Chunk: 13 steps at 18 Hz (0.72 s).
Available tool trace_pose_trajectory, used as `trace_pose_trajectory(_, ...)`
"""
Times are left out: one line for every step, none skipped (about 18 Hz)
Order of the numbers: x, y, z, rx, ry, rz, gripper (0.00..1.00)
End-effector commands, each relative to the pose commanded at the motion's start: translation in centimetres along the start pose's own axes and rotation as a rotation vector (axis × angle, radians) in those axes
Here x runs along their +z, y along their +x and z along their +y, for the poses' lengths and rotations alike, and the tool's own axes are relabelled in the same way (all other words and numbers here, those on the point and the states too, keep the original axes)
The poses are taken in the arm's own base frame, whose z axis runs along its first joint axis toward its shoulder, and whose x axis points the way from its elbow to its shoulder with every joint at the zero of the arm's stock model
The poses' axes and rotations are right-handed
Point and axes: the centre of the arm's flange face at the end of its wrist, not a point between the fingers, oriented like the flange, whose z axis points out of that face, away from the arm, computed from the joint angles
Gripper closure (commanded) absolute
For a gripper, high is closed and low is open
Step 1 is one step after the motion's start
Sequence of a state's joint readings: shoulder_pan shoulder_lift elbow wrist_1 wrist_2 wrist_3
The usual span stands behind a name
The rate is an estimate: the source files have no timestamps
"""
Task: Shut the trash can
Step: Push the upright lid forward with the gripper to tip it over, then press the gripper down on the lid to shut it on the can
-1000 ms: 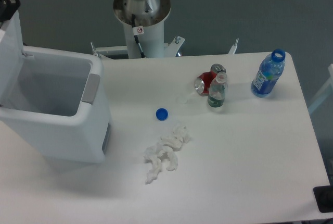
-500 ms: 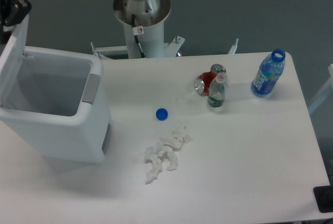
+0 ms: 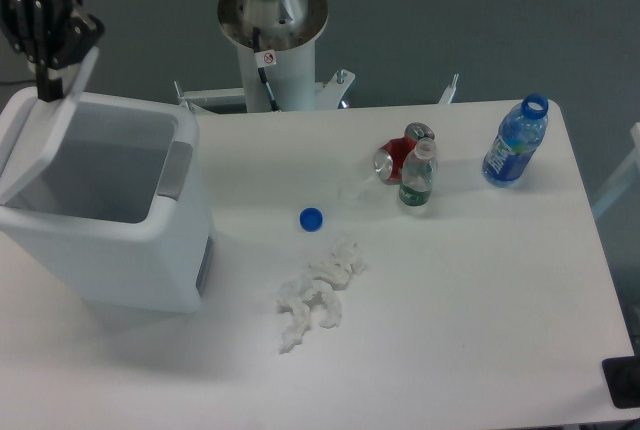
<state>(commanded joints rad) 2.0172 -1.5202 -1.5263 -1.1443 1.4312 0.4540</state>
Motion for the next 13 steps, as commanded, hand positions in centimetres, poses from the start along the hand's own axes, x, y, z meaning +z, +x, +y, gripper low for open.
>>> trace_pose_trajectory(0.3, -0.3, 0.2, -0.003, -0.006, 0.0, 1.0)
trace_pose_trajectory(0.3, -0.7, 0.3, -0.009, -0.007, -0.004, 1.0)
trace_pose_trajectory(0.7, -1.1, 0.3, -0.014, -0.012, -0.003, 1.0)
trace_pose_trajectory(1.0, -1.2, 0.3, -0.016, -0.017, -0.002, 1.0)
trace_pose_trajectory(1.0, -1.3, 0.3, -0.018, -0.017, -0.003, 1.0)
trace_pose_trajectory(1.5, -1.9, 0.4, -0.025, -0.025, -0.004, 1.0)
trace_pose_trajectory(2.1, -2.4, 0.5, -0.032, -0.033, -0.002, 1.0)
trace_pose_trajectory(2.4, -2.5, 0.5, -0.033, -0.036, -0.001, 1.0)
trace_pose_trajectory(2.6, -2.6, 0.4, -0.034, -0.038, -0.002, 1.0)
trace_pose_trajectory(3.2, -2.8, 0.4, -0.036, -0.046, 0.001, 1.0)
trace_pose_trajectory(3.6, -2.9, 0.4, -0.037, -0.051, 0.004, 1.0)
trace_pose_trajectory(3.8, -2.9, 0.4, -0.038, -0.055, 0.004, 1.0)
trace_pose_trajectory(4.4, -3.3, 0.4, -0.042, -0.064, 0.008, 1.0)
